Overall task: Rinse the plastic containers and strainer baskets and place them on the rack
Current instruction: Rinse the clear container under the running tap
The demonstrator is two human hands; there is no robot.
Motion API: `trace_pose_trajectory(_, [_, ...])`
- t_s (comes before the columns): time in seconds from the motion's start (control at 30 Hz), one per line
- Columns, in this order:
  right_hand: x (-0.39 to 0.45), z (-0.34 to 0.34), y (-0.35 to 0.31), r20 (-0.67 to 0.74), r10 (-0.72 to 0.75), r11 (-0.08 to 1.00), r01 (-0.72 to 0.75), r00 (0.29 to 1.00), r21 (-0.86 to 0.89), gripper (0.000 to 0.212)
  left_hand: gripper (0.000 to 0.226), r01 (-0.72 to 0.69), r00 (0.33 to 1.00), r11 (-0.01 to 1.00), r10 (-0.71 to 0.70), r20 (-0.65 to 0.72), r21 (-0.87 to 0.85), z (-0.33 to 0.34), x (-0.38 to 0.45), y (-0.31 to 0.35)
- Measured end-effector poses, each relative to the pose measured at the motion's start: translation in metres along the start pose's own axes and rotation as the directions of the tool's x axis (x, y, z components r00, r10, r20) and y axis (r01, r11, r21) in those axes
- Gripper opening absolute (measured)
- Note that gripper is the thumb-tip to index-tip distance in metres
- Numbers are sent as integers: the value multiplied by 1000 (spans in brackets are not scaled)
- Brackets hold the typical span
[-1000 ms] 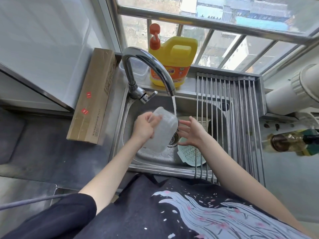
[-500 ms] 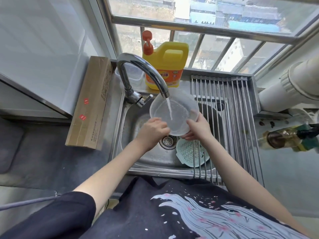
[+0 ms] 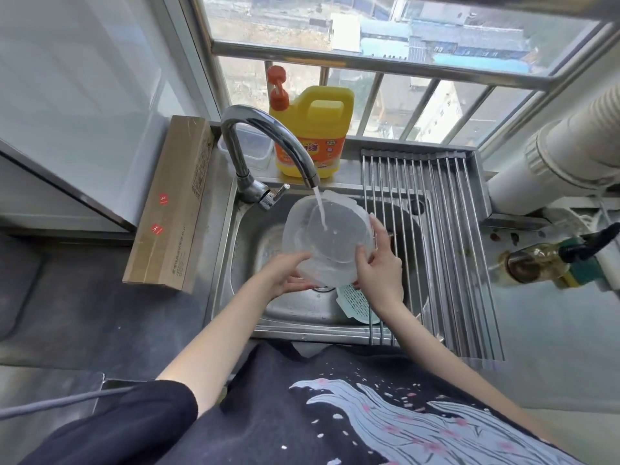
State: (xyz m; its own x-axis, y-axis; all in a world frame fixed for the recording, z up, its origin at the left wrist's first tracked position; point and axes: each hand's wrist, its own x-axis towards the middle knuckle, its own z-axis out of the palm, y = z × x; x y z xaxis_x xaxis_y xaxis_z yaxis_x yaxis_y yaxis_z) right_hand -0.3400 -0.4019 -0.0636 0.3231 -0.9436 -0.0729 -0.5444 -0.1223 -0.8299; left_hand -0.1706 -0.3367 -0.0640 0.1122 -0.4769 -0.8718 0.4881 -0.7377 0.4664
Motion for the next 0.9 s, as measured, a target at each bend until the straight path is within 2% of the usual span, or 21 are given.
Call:
trace_pose_trajectory(0.07, [-5,-5,8,32,-23,997,21,999,72,56,38,84,996,996,-83,32,-30,-5,6,-5])
trace_pose_trajectory(0.13, [-7,-10,11,113,-33,998,26,993,65,58,38,130,988,991,-128,87,-15,-8,5,-12])
trace_pose_trajectory(0.2, [-7,-15,8,225,65,994,-82,972,69,60,35,67,994,996,-72,81,62,-8,3,-18])
trace_pose_trajectory(0.27, [-5,-17,6,331,231,950,-286,915,128,54,35,-78,997,987,82,-16,143,-10,5,-23])
trace_pose_trajectory(0.3, [-3,-19,6,377,324,895,-410,868,175,49,36,-156,980,968,177,-95,197,-13,7,-25])
trace_pose_trajectory(0.37, [1,-23,4,467,476,713,-638,745,291,45,38,-251,926,922,318,-205,295,-18,6,-27])
trace_pose_trajectory(0.4, [2,-24,2,507,503,633,-698,700,336,47,38,-274,907,905,356,-227,325,-22,7,-28])
trace_pose_trajectory(0.43, [3,-24,-1,529,505,597,-718,683,357,48,37,-282,899,897,371,-232,340,-24,6,-28])
trace_pose_trajectory(0.5, [7,-22,-7,514,488,638,-690,706,342,48,35,-235,922,911,319,-218,339,-29,5,-25])
trace_pose_trajectory(0.63, [21,-21,-20,400,400,887,-459,825,60,49,35,-20,979,958,77,-191,287,-32,-1,-8])
trace_pose_trajectory(0.7, [28,-23,-26,400,355,935,-320,845,-154,50,37,33,988,940,21,-154,340,-31,-5,6])
trace_pose_trajectory(0.77, [34,-24,-28,423,333,928,-215,843,-303,47,33,66,993,929,-25,-114,364,-29,-6,19])
trace_pose_trajectory(0.83, [39,-25,-33,400,314,931,-198,861,-305,40,27,70,995,939,-39,-97,336,-28,-3,28])
trace_pose_trajectory(0.9, [43,-24,-42,344,279,950,-205,897,-235,33,28,45,994,966,-18,-108,255,-26,0,32])
